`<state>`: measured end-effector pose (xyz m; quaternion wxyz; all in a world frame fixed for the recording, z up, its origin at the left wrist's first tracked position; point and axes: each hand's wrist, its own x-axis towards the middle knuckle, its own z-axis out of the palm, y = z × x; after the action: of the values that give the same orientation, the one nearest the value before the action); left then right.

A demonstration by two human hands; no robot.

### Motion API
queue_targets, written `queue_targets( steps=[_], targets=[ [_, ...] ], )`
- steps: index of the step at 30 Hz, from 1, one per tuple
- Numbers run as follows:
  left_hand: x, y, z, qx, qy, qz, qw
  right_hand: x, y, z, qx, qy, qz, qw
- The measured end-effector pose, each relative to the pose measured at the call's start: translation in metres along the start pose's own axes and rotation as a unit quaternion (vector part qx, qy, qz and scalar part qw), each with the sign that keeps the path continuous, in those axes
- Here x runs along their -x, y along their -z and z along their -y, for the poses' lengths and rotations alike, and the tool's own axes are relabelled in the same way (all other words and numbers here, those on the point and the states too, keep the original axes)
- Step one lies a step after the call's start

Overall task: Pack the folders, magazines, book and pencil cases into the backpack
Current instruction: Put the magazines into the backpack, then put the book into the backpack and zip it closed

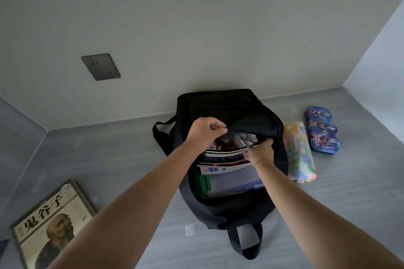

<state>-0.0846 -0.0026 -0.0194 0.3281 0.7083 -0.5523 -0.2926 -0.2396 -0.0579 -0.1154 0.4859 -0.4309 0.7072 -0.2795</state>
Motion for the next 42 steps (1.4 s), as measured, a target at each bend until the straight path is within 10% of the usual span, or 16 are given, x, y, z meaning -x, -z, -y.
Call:
queue_targets(
  steps=[7,12,21,29,36,42],
  targets=[
    [0.034,0.052,0.071,0.070,0.094,-0.093,0.989,0.126,-0.022,0.002,-0.036,0.167,-0.075,0.982],
    [0.075,0.105,0.135,0.058,0.168,-0.161,0.971,0.185,-0.094,0.021,-0.064,0.302,0.077,0.948],
    [0.188,0.186,0.247,0.015,0.299,-0.284,0.911,0.220,-0.246,-0.005,0.152,0.201,0.383,0.888],
    [0.280,0.218,0.333,0.018,0.451,-0.368,0.813,0.270,-0.327,-0.035,0.240,0.123,0.434,0.859],
    [0.291,0.218,0.345,0.371,0.492,-0.391,0.684,0.276,-0.355,-0.025,0.282,0.094,0.424,0.856],
    [0.289,0.245,0.342,0.467,0.503,-0.330,0.648,0.264,-0.361,-0.017,0.208,-0.008,0.472,0.857]
  ],
)
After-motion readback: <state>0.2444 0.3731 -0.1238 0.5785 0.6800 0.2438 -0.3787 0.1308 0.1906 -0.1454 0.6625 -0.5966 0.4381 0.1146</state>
